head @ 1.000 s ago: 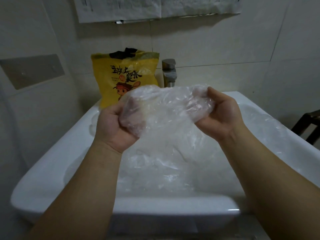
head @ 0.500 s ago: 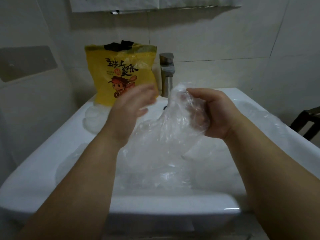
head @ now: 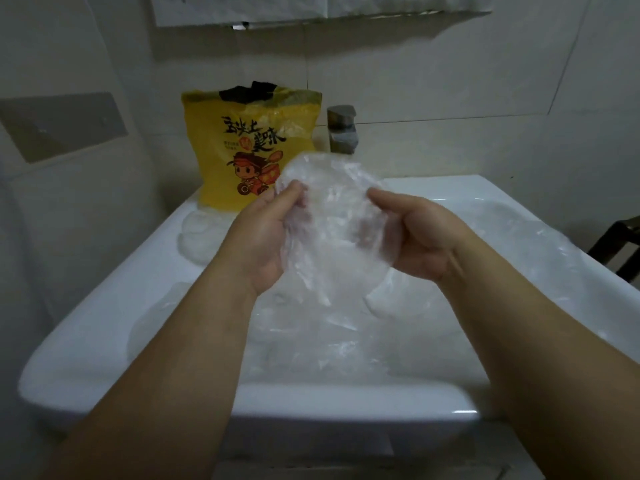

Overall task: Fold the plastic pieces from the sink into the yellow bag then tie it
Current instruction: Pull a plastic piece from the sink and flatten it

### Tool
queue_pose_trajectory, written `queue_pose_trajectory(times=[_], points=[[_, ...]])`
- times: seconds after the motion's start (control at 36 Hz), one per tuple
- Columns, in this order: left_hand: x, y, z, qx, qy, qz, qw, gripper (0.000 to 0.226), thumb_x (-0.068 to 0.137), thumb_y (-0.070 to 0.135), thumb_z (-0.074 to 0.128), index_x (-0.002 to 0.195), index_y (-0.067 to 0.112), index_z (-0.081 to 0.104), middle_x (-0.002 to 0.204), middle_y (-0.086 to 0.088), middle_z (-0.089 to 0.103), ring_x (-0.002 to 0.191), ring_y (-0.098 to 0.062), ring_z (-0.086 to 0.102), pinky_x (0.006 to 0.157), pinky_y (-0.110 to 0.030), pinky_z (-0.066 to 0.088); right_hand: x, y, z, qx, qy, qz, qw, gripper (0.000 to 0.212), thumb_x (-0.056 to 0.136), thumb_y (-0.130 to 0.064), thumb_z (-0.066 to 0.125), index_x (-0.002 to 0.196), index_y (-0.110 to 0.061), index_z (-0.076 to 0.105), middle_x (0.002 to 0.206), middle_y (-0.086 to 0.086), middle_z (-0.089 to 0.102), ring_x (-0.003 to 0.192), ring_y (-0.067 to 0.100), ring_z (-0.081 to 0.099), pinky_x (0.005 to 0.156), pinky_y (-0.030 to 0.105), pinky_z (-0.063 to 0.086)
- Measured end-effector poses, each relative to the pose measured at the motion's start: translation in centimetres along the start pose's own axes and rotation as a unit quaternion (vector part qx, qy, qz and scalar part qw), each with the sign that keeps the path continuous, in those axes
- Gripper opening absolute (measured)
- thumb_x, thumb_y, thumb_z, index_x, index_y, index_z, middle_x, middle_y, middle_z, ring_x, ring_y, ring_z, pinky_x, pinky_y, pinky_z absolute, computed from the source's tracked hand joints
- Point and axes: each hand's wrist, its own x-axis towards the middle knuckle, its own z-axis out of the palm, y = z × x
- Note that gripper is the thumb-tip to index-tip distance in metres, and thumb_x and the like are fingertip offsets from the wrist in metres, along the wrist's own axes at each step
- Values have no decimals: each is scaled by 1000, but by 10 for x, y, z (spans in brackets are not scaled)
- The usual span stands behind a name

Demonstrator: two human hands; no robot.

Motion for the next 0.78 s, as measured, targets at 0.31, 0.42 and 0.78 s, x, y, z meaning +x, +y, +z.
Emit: queue_pose_trajectory(times=[0.31, 0.42, 0.78], points=[[9, -1, -14, -88, 82, 10, 993, 22, 100, 16, 51, 119, 7, 57, 108, -8, 65, 96, -19, 65, 90, -34, 54, 5, -2, -15, 37, 32, -72, 996, 65, 80, -29, 71, 139, -19, 44, 112, 11, 66, 88, 24, 68, 80, 41, 57], [7, 0, -13, -74, 110, 73, 988, 31, 100, 13, 52, 126, 27, 42, 92, 1, 66, 86, -10, 64, 86, -29, 52, 3, -1, -7, 0, 65, -138, 988, 21, 93, 0, 53, 106, -14, 61, 89, 9, 69, 72, 18, 68, 83, 40, 57], [3, -4, -17, 111, 45, 91, 989, 28, 91, 5, 62, 116, 18, 63, 103, -2, 67, 90, -15, 62, 87, -29, 53, 0, -5, -13, -116, 87, -171, 975, 55, 83, 12, 61, 135, -3, 48, 117, 16, 57, 87, 23, 66, 80, 30, 59]])
